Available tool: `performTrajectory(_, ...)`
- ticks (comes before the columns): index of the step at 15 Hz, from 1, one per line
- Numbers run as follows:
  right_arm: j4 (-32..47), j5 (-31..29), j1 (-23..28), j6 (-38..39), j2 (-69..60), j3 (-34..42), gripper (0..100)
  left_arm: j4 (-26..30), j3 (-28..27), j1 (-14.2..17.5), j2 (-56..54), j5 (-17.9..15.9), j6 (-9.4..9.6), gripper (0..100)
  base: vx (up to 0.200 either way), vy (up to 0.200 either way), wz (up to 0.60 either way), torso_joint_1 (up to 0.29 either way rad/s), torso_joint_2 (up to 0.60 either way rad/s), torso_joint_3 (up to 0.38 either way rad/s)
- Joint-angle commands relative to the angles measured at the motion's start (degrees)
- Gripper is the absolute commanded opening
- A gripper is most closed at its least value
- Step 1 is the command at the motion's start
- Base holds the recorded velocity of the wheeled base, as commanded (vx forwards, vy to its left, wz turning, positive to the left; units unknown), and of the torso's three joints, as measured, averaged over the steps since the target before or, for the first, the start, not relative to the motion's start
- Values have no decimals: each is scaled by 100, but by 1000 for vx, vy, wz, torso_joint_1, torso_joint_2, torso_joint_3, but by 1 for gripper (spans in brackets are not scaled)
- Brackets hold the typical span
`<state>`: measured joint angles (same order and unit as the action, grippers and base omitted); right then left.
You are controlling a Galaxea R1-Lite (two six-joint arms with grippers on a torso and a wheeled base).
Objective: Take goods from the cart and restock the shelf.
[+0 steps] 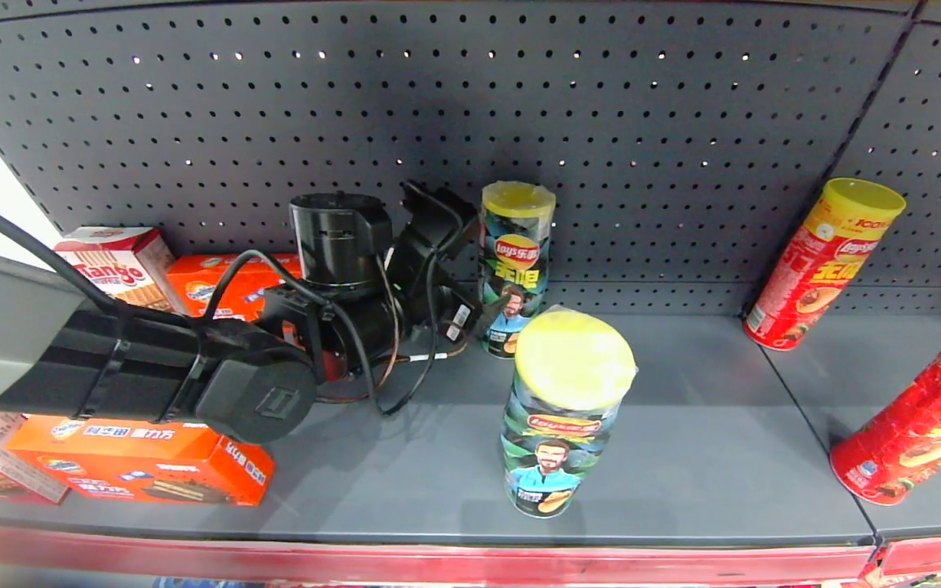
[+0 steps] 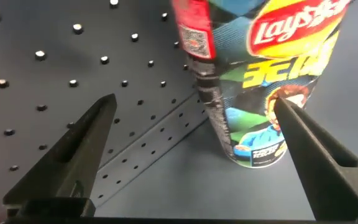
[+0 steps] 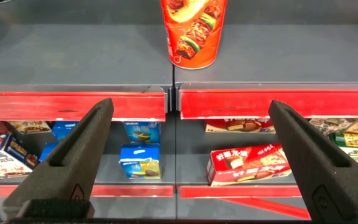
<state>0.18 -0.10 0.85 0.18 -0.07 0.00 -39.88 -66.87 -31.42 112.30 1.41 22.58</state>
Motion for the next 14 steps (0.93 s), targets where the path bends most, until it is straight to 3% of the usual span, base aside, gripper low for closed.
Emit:
performTrajectory(1, -1, 1, 3, -1, 7, 0, 100, 6, -55, -58, 125, 8, 1, 100, 0, 0, 0, 0, 0, 0)
performTrajectory(5, -1, 1, 3, -1, 7, 0, 100, -11, -11, -66, 187, 52, -8, 100, 0, 0, 0, 0, 0, 0)
performTrajectory(10, -1, 1, 3, -1, 7, 0, 100, -91, 815, 127, -472, 61, -16, 100, 0, 0, 0, 0, 0, 0)
performTrajectory(14, -1, 1, 3, -1, 7, 0, 100, -99, 824, 391, -648, 386, -8, 100, 0, 0, 0, 0, 0, 0)
